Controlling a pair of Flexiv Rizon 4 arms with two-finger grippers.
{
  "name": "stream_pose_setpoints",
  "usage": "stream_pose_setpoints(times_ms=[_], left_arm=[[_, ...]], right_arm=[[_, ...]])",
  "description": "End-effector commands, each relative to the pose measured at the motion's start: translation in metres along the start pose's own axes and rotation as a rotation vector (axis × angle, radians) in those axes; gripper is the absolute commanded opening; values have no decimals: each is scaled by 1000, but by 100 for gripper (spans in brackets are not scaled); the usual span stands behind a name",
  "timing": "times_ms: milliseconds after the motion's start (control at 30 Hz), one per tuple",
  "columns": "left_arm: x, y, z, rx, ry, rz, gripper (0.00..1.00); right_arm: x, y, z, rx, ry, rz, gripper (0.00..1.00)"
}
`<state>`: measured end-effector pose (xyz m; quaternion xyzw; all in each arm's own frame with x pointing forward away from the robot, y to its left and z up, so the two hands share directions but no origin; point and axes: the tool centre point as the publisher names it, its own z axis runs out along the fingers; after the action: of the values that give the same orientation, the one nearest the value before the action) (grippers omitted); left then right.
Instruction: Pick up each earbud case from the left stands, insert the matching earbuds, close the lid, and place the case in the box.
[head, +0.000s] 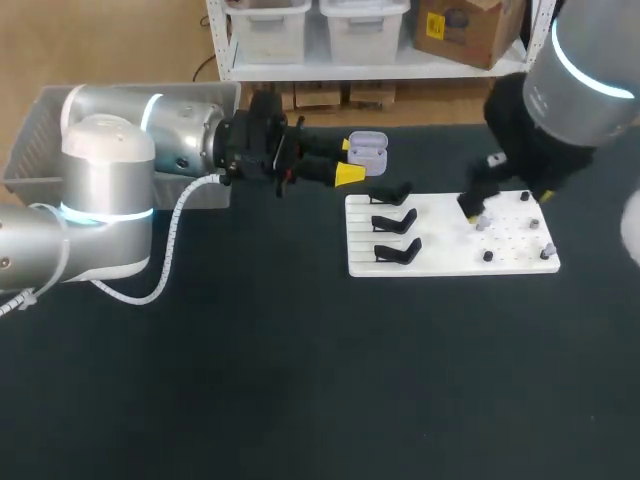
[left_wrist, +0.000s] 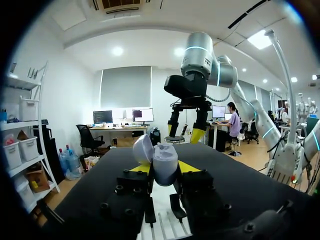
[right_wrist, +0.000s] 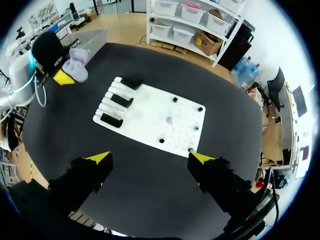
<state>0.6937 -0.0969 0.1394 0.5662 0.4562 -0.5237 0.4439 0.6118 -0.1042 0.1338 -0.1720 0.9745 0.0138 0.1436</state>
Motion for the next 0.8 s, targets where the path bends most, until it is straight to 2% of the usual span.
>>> stream_pose_setpoints(times_ms=[33, 167, 433, 533, 800], left_arm=[[0, -2, 0, -5, -1, 3, 0], [0, -2, 0, -5, -1, 3, 0], [0, -2, 0, -5, -1, 3, 0], [0, -2, 0, -5, -1, 3, 0], [0, -2, 0, -5, -1, 3, 0]], right_arm=[[19, -14, 8, -7, 36, -20, 100], [29, -25, 17, 14, 93, -26, 100], [37, -43, 33, 11, 130, -12, 100], [35, -42, 33, 13, 99, 5, 100], [35, -42, 33, 13, 99, 5, 100]])
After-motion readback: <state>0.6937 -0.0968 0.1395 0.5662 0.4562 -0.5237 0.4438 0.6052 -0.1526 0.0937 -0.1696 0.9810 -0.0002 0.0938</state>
